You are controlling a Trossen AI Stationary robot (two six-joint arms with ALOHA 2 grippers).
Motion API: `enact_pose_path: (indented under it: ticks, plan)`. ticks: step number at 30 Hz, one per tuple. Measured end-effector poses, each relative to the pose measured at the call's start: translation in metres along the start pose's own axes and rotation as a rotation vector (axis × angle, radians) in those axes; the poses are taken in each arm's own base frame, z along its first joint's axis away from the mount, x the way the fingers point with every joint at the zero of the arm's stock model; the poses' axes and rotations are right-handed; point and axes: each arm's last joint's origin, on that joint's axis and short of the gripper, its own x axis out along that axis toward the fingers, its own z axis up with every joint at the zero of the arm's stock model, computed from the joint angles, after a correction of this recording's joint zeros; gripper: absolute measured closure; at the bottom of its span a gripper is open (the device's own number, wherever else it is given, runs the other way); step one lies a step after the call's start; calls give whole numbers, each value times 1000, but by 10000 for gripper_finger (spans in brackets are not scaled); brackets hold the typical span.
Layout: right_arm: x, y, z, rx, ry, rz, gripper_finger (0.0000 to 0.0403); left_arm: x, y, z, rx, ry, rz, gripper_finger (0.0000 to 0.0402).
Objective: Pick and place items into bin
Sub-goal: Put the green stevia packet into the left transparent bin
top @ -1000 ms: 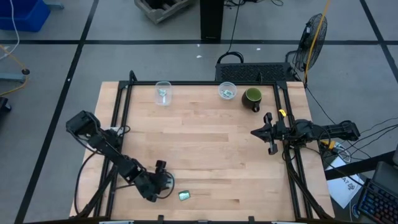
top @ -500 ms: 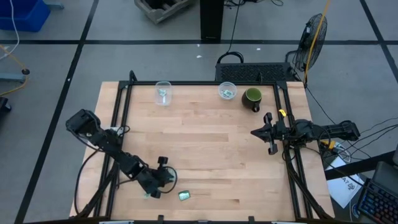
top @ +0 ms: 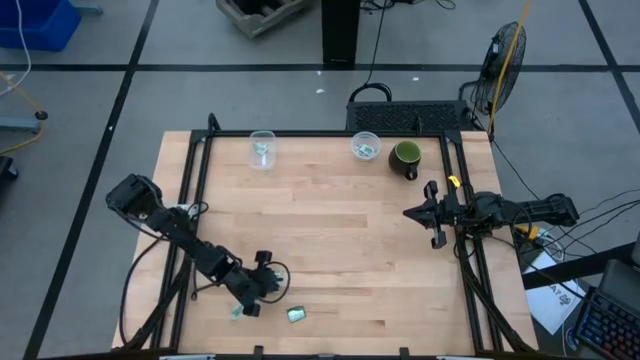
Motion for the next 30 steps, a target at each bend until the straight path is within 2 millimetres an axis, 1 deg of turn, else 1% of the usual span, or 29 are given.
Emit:
enact_pose_path:
  ticks: [8,12,15,17,19,22,30]
  plan:
    - [0,0,0,0,0,0,398,0,0,-2,-1,23,-11,241]
    - [0,0,0,0,0,0,399,-1,-2,-3,2,41,-57,185]
    - [0,0,0,0,0,0,399,-1,-3,-3,8,52,-63,157]
    - [0,0,0,0,0,0,399,-1,-2,-5,11,65,-45,148]
    - [0,0,0,0,0,0,398,-1,0,-6,9,82,-23,150]
    - [0,0,0,0,0,0,399,-1,4,-7,-9,104,-3,173]
    - [0,0,0,0,0,0,398,-1,5,-7,2,103,6,289]
